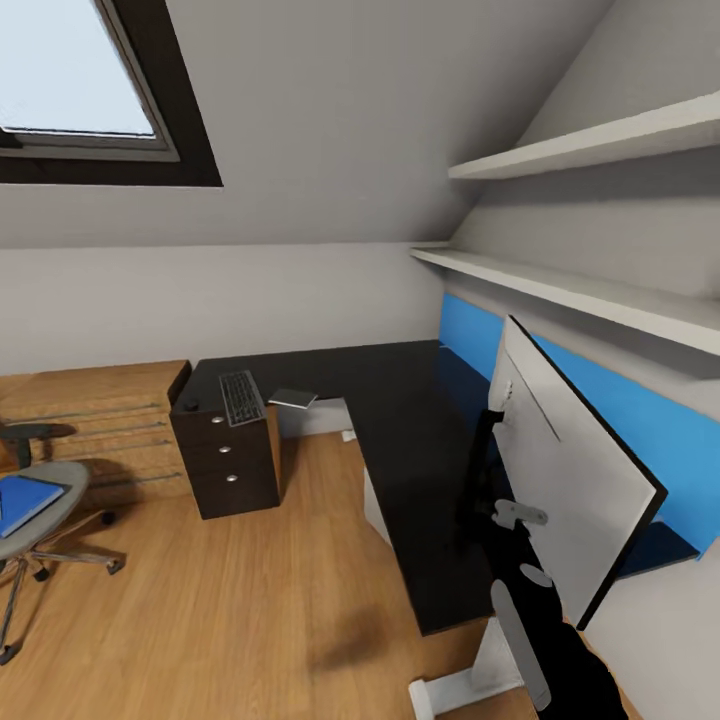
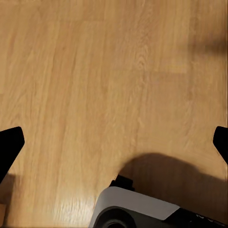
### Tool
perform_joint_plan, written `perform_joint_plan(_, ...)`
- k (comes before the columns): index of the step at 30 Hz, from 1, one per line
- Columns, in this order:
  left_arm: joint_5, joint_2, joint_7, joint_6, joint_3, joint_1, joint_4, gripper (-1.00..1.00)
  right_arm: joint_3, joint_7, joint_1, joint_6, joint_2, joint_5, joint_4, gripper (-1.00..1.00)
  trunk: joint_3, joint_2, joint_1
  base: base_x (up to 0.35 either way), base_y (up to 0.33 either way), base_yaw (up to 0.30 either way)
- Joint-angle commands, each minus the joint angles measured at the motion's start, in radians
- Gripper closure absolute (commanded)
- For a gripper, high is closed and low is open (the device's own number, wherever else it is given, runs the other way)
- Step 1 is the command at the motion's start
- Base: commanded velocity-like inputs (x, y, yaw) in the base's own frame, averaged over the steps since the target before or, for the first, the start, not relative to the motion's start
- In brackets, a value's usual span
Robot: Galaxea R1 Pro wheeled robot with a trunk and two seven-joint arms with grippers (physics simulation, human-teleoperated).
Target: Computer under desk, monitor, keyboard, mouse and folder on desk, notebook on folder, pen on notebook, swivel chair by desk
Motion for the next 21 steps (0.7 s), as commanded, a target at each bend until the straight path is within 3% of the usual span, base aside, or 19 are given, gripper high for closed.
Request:
perform_joint_plan(1,0.009,-0.001,-0.002,-0.005,0.002,-0.001,0.0,-1.0,0.002,-0.008,-0.001,0.003,-0.001,-0.009,-0.001,-1.0,-0.001,-0.001,0.0,0.108,-0.151,-0.176)
perform_joint_plan(14,0.008,-0.002,-0.003,-0.006,0.001,-0.001,0.001,-1.0,0.002,-0.007,-0.001,-0.001,-0.003,-0.01,0.016,-1.0,0.005,-0.001,0.0,0.028,-0.041,-0.227)
perform_joint_plan(21,0.008,0.001,-0.005,-0.007,0.001,-0.001,0.001,-1.0,0.002,-0.006,-0.001,-0.043,-0.003,-0.01,0.042,-1.0,0.009,-0.001,0.0,0.185,-0.186,-0.241)
